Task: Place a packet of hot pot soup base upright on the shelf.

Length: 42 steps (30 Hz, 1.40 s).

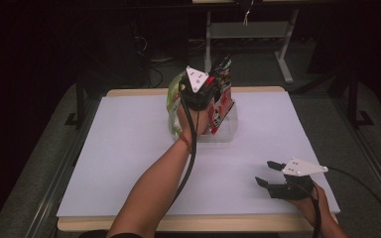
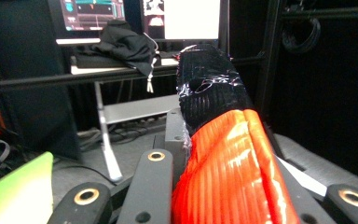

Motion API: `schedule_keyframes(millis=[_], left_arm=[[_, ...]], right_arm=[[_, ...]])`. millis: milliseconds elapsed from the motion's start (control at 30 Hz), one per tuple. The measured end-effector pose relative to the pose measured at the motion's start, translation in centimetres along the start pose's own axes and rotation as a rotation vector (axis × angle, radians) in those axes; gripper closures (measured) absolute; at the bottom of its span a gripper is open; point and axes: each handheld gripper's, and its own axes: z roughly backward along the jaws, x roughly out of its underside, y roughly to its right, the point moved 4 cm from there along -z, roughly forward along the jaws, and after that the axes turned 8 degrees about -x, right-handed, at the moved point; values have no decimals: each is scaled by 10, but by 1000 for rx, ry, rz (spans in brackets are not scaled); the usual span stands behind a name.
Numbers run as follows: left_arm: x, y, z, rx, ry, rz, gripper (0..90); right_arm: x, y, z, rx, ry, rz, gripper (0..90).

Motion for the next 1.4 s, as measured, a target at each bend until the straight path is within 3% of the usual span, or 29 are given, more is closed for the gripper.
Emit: schedule_keyframes(millis=[133,267,400,533,700,733,833,1000,1233,1400], left_arm=[[8,2,-5,-4,-13,32,778],[17,7,-11,-24,-24,22,772],[28,8,-16,-19,-16,44,767],[31,9,-16,-20,-8,24,767],[38,14,-17,21,-1,-7,760],[44,17,-17,27,-17,-40,759],[50,16,-16,32,-5,-30,757],[50,19,-17,43,-5,-58,754],[51,17,-18,80,-10,-62,747],[63,16,-24,93,-68,-90,739]], right_arm=[[0,0,-1,4,-4,3,301],[0,-1,-2,2,-6,6,301],[0,-2,-2,0,-7,11,301],[2,-1,-3,1,-9,8,302],[1,-2,-3,0,-8,17,302],[1,-2,-3,0,-10,16,303],[1,-2,-4,1,-13,13,303],[1,-1,-3,7,-6,13,304],[1,-1,-3,3,-8,18,305],[1,-1,-3,6,-9,14,307]])
